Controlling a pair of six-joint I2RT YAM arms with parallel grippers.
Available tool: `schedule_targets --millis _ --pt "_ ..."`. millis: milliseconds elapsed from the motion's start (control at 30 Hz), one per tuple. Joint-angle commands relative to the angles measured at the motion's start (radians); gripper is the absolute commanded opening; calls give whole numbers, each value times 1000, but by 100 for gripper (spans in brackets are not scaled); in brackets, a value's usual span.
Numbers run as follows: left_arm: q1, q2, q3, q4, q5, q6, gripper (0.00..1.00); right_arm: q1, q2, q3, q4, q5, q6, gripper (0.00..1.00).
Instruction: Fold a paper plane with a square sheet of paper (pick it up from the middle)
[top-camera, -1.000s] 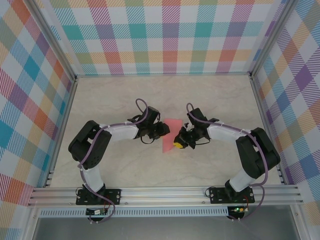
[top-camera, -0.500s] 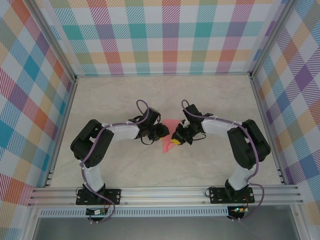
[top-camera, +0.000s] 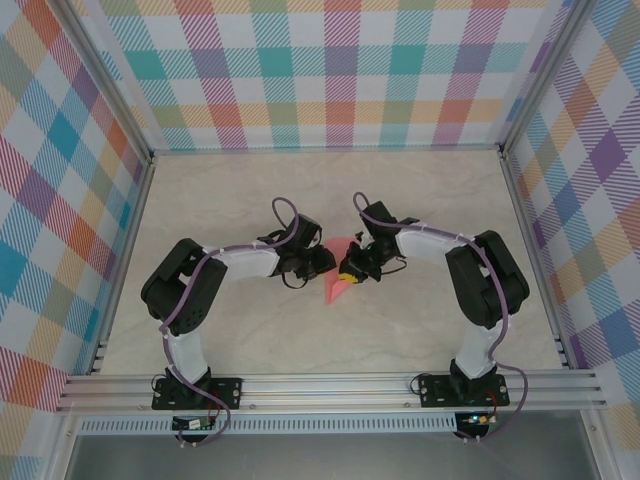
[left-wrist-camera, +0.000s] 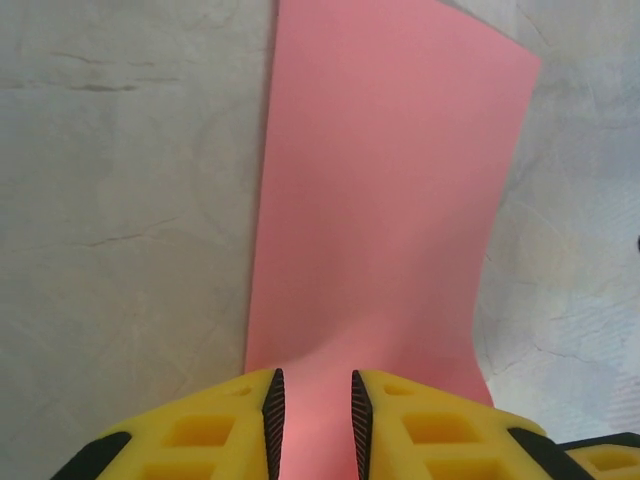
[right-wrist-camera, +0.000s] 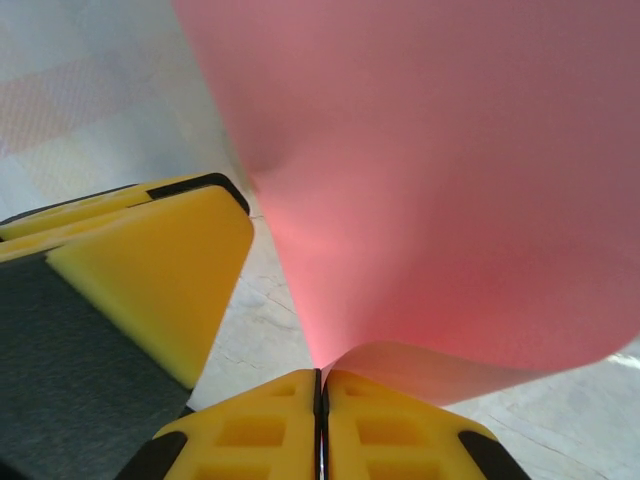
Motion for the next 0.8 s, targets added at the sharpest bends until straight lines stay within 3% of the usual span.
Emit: schedule_targets --millis 0,767 --pt "-10 -30 6 -23 -45 -1 26 15 26 38 -40 3 -63 10" --pt "-10 -121 -86 -26 -105 -39 24 24 107 99 -36 5 -99 10"
